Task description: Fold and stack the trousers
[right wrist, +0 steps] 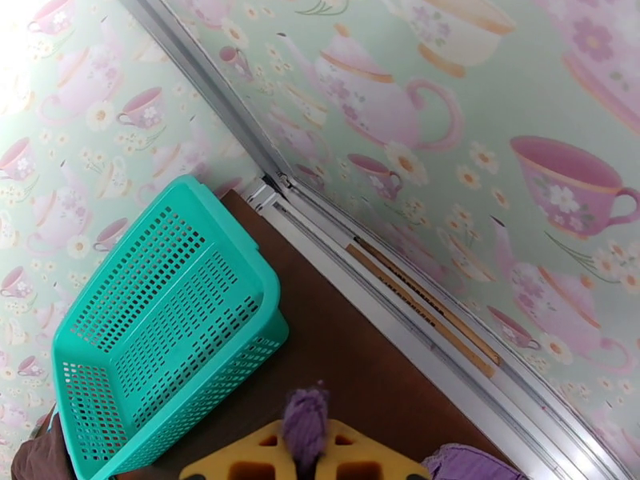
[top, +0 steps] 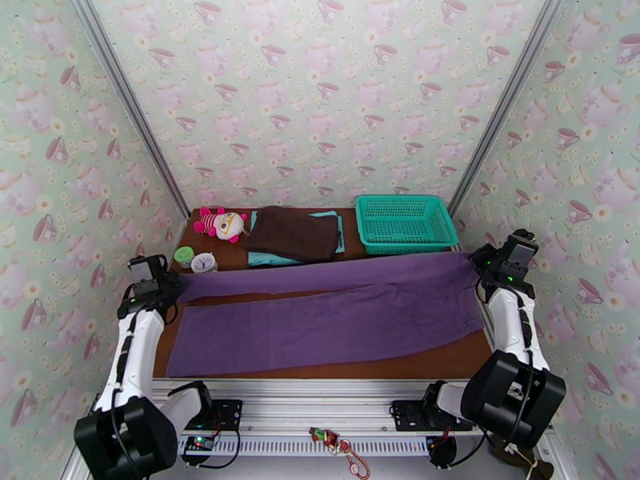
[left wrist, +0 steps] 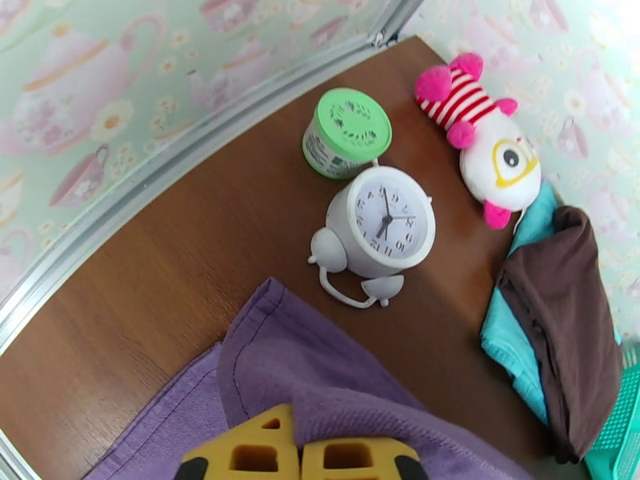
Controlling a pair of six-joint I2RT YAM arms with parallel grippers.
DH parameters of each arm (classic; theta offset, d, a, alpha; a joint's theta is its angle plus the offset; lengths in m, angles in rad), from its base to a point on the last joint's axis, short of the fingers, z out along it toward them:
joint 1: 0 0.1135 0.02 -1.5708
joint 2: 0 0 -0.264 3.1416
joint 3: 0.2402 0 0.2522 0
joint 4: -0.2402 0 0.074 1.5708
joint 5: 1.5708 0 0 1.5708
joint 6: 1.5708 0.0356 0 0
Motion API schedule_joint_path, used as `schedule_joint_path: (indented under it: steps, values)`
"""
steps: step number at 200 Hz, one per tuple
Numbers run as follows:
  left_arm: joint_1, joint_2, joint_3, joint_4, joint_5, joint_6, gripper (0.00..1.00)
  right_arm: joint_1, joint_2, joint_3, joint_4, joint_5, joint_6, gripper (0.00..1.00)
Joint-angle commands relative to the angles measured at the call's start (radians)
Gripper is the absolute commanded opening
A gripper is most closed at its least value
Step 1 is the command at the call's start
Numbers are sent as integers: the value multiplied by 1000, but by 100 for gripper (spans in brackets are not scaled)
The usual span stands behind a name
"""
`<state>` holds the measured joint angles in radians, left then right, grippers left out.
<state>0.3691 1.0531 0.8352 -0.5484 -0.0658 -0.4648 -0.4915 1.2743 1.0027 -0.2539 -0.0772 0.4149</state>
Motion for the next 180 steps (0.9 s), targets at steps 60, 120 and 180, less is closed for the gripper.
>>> schedule_joint_path:
  steps: [60,120,180]
  values:
    - [40,-151,-54,-59,-30,-20,0,-10,-96,-64,1,122,24,0]
    - [83,-212,-98,-84,96,-82,0,-11,-96,-106,17,152,19,0]
    - [145,-305,-170,-121,202,-122,0,-11,-103,-176,44,188,31,0]
